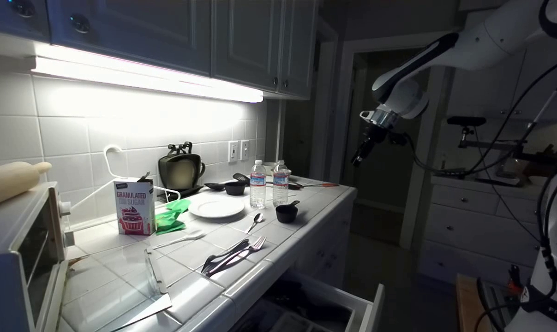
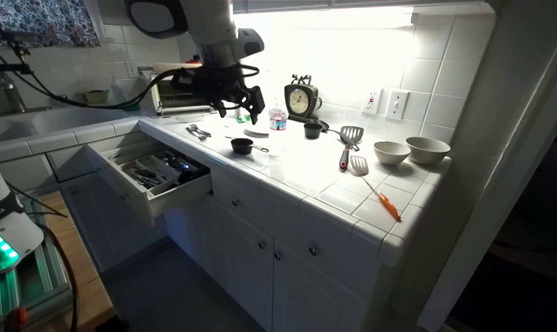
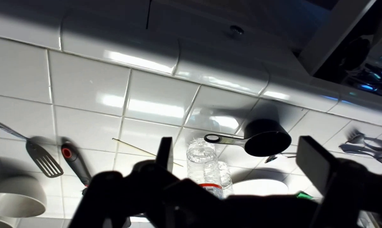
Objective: Pick up the open water bottle and pour its contents into the small black pot
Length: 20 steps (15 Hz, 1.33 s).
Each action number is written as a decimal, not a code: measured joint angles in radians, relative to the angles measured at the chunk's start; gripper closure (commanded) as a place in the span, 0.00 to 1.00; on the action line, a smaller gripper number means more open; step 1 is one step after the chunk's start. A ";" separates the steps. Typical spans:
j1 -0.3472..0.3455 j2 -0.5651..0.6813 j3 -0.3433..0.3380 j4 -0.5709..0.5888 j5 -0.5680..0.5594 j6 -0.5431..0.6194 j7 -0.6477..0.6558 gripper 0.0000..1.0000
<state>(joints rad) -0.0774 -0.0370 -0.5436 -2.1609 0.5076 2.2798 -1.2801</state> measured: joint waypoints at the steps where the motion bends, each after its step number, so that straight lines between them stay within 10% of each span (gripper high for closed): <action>1: -0.002 0.012 0.001 0.008 0.001 -0.005 -0.004 0.00; 13: -0.104 0.062 0.162 0.054 0.046 0.104 -0.164 0.00; 20: -0.153 0.180 0.295 0.129 0.368 0.194 -0.459 0.00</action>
<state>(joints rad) -0.2300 0.1429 -0.2485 -2.0318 0.8758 2.4734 -1.7386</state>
